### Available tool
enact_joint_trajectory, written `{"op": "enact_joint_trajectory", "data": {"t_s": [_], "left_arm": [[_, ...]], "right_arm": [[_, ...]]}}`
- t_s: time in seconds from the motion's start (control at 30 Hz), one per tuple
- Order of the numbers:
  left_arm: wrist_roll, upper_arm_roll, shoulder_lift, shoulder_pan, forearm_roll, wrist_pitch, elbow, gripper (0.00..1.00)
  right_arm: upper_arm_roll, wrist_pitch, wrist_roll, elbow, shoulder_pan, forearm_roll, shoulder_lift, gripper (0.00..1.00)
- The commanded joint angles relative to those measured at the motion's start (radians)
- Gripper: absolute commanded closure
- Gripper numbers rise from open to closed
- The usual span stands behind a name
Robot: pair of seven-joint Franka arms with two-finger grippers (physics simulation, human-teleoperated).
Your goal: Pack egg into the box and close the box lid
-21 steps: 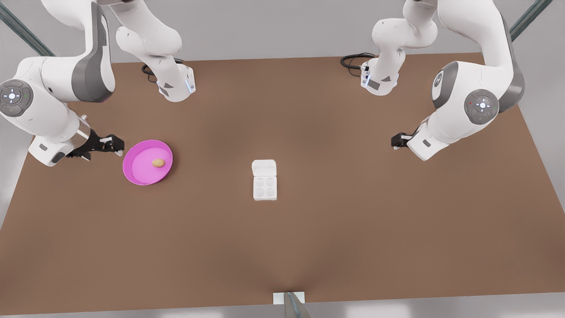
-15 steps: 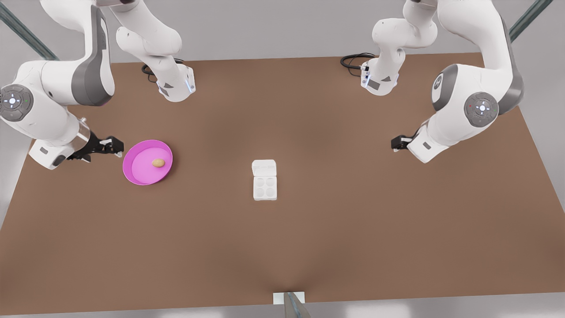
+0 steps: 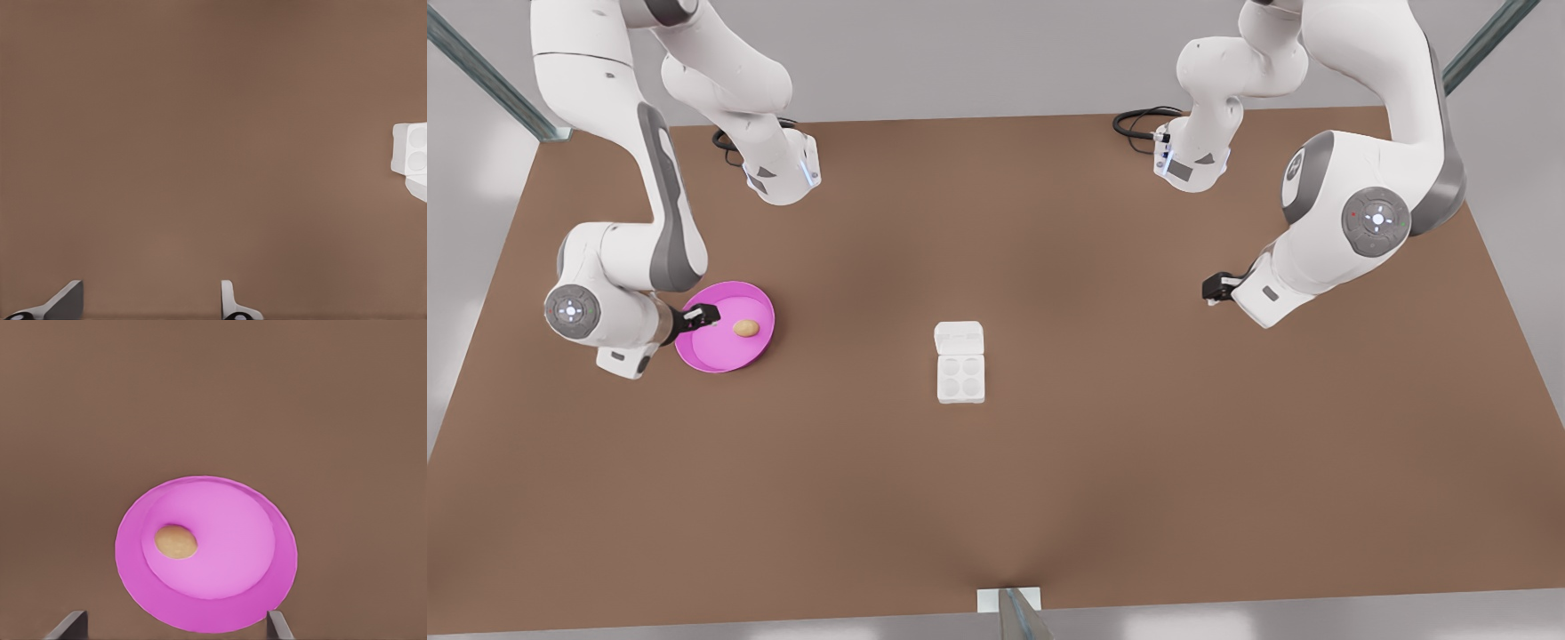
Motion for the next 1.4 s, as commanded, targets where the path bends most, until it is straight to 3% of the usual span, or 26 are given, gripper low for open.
{"op": "enact_joint_trajectory", "data": {"t_s": [0.0, 0.1, 0.33, 0.47, 0.63, 1.37], "left_arm": [[-0.013, 0.000, -0.001, 0.000, 0.001, 0.000, -0.002, 0.00], [-0.014, 0.000, -0.001, 0.000, 0.001, 0.000, -0.002, 0.00], [-0.017, -0.002, -0.002, 0.000, 0.001, -0.001, -0.002, 0.00], [-0.017, -0.002, -0.002, 0.000, 0.001, -0.001, -0.002, 0.00], [-0.017, -0.002, -0.001, 0.000, 0.001, -0.001, -0.003, 0.00], [-0.017, -0.005, -0.001, -0.006, 0.001, -0.006, -0.002, 0.00]], "right_arm": [[0.000, 0.282, -0.456, -0.058, -0.005, -0.001, -0.014, 0.00], [0.000, 0.318, -0.487, -0.107, -0.027, -0.001, -0.031, 0.00], [-0.001, 0.591, -0.945, -0.360, -0.040, -0.093, -0.070, 0.00], [0.002, 0.626, -1.284, -0.414, -0.031, -0.093, -0.052, 0.00], [0.009, 0.686, -1.442, -0.489, -0.030, -0.091, -0.061, 0.00], [0.008, 0.907, -1.435, -0.584, -0.030, -0.010, 0.042, 0.00]]}}
